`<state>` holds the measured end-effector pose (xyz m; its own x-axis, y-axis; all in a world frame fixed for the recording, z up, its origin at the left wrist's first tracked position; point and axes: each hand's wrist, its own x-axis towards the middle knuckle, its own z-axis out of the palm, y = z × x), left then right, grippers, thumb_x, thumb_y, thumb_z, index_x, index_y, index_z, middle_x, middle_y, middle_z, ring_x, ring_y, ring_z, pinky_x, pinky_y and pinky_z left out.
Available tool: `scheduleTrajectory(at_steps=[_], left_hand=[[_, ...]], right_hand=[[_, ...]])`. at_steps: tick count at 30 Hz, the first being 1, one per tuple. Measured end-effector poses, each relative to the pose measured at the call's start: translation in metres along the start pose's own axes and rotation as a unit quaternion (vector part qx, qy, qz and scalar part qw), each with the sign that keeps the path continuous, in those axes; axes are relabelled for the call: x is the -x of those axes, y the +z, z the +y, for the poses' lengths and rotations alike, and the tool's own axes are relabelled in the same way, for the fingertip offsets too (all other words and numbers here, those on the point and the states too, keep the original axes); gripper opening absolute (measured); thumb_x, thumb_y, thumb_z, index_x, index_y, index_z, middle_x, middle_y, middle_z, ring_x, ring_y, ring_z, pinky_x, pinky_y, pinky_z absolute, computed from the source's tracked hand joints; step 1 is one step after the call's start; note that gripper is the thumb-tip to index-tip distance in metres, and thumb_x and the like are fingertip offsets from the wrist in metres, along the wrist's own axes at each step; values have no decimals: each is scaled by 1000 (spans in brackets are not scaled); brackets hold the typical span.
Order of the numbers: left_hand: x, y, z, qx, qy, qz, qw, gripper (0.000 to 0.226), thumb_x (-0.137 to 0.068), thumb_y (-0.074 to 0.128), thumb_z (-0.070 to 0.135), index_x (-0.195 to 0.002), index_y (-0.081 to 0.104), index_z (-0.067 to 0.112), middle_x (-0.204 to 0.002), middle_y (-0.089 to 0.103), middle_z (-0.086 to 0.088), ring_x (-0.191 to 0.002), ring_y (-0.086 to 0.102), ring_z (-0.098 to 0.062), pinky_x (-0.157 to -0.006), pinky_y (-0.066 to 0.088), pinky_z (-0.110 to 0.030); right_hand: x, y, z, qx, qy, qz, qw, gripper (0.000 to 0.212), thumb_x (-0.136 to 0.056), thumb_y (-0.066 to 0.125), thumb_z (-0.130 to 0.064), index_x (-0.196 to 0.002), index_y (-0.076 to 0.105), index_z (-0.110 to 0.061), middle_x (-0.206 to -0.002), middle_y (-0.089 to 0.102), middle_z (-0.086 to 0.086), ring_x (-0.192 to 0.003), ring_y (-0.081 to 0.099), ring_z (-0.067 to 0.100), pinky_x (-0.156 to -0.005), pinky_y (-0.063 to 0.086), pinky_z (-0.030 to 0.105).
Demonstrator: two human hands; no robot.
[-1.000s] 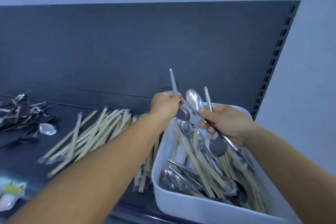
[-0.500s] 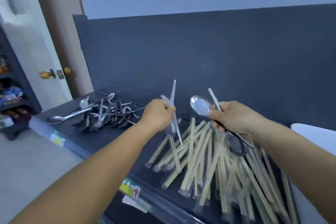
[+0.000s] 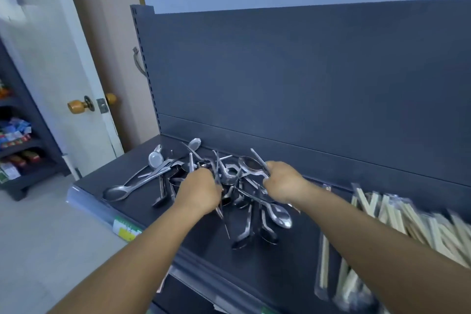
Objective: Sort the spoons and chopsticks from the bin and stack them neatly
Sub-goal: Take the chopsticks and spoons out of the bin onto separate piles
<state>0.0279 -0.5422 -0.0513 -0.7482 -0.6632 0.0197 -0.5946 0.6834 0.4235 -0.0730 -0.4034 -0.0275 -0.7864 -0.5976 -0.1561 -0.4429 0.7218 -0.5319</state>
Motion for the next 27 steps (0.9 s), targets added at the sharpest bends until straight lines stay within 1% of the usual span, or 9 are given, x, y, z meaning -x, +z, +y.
scheduleTrajectory(at_steps=[1,3,5,8,10,12,19,24,27], left_hand=[[-2,0,-5,-4,4,0,1000,36,-87,57,19,-56,39,14,-61,45,-3,-63,46,-25,-56,33,-29],[-3,0,-10,-10,18,0,1000,34,-87,56,22,-57,42,15,-66,49,-3,-69,49,-27,-59,35,-29],[-1,0,-12,-28,44,3,999,29,-91,52,27,-65,44,15,-75,55,-5,-76,54,-29,-63,37,-30],[5,-1,-9,-61,89,2,994,19,-93,50,32,-96,55,13,-100,64,-8,-95,59,-30,-69,41,-31],[9,-1,-2,-84,125,-5,989,32,-93,51,32,-119,52,13,-115,61,-7,-107,56,-28,-78,44,-34],[14,1,9,-99,164,-5,981,41,-94,50,33,-129,46,13,-127,55,-7,-118,49,-26,-89,43,-36],[43,14,72,-105,304,-2,947,59,-96,46,39,-145,26,14,-145,40,-2,-134,32,-22,-107,28,-31],[76,27,129,-107,366,-18,924,64,-96,45,40,-148,19,14,-146,37,-3,-135,31,-23,-107,28,-33],[100,39,167,-109,394,-27,912,62,-95,44,40,-147,22,14,-145,39,-4,-134,33,-23,-107,29,-34]], right_hand=[[-4,4,-3,10,0,-3,1000,18,-90,40,-3,-96,52,-14,-90,54,4,-76,50,21,-57,40,26],[-10,9,-5,17,-5,-14,1000,40,-91,41,-4,-129,46,-16,-118,56,6,-94,55,23,-69,45,27],[-12,13,-5,26,-9,-21,999,54,-91,45,-7,-142,35,-19,-136,49,5,-112,53,24,-82,44,27],[-8,14,-2,50,-17,-22,998,60,-92,49,-17,-147,26,-22,-149,36,3,-133,38,24,-104,38,32],[1,11,1,74,-16,-25,997,62,-93,48,-24,-149,21,-25,-154,26,0,-140,27,22,-110,31,33],[12,7,7,89,-28,-20,995,63,-94,46,-29,-150,17,-25,-157,19,-2,-143,19,20,-114,24,34],[62,-23,46,97,-31,67,993,62,-94,45,-35,-149,20,-20,-157,20,-3,-144,17,15,-117,17,35],[112,-56,95,111,-6,130,985,61,-94,47,-35,-149,23,-19,-156,23,-3,-143,17,13,-115,13,25],[145,-77,131,110,25,142,983,60,-95,45,-34,-149,24,-18,-155,24,-2,-143,20,14,-116,16,27]])
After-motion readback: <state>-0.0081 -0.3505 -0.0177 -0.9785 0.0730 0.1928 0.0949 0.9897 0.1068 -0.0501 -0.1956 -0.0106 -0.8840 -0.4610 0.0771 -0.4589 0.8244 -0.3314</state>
